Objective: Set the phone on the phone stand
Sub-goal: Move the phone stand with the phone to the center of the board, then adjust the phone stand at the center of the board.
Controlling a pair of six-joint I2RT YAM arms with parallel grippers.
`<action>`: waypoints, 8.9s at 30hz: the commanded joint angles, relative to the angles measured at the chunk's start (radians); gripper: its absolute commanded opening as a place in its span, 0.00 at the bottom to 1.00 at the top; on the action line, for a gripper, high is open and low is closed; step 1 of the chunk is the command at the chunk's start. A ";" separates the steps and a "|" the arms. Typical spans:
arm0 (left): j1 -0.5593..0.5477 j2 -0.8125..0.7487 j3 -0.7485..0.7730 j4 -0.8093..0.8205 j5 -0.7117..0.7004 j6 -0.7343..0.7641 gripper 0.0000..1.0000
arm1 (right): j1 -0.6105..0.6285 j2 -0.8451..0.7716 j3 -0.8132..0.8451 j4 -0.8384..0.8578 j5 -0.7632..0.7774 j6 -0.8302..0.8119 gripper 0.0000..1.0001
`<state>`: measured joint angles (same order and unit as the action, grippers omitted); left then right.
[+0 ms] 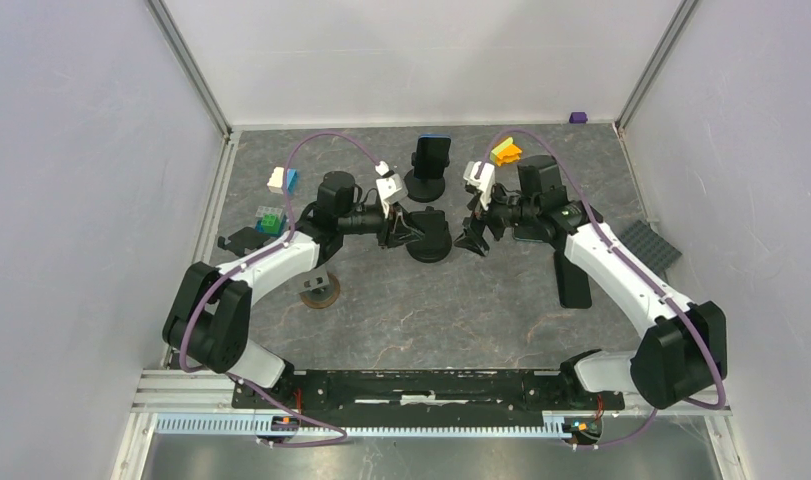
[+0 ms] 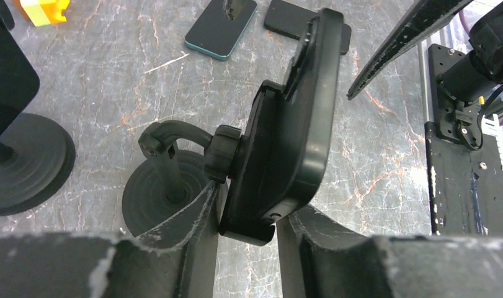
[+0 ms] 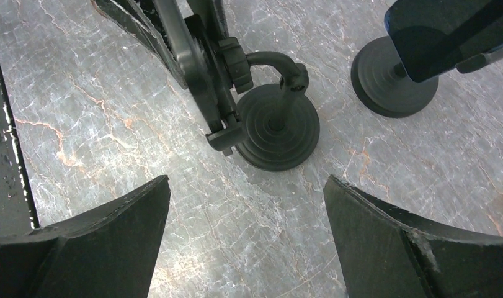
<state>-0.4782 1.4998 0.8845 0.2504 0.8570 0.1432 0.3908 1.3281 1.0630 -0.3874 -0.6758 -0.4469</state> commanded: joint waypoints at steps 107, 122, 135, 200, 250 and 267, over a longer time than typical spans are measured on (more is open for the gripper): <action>0.376 0.198 0.480 -0.431 -0.244 0.584 0.79 | -0.061 -0.010 -0.019 0.015 -0.065 0.003 0.98; 0.421 0.185 0.490 -0.421 -0.287 0.549 0.80 | -0.061 -0.022 -0.019 0.005 -0.056 -0.001 0.98; 0.432 -0.074 0.358 -0.849 -0.319 0.604 0.94 | -0.061 -0.050 -0.075 0.020 0.048 -0.039 0.97; 0.619 0.339 0.492 -1.649 -0.113 0.876 0.31 | -0.059 -0.038 -0.222 0.063 -0.044 -0.051 0.98; 0.041 0.176 -0.086 0.693 0.035 -1.247 0.02 | -0.082 0.008 -0.158 0.121 -0.008 0.029 0.97; -0.042 0.376 -0.258 1.156 -0.142 -1.332 0.06 | -0.084 0.195 -0.181 0.233 -0.264 0.183 0.98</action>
<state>-0.5079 1.8446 0.6247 1.2819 0.7586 -1.1664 0.3111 1.4853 0.8753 -0.2031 -0.8684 -0.2981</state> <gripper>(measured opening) 0.027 0.975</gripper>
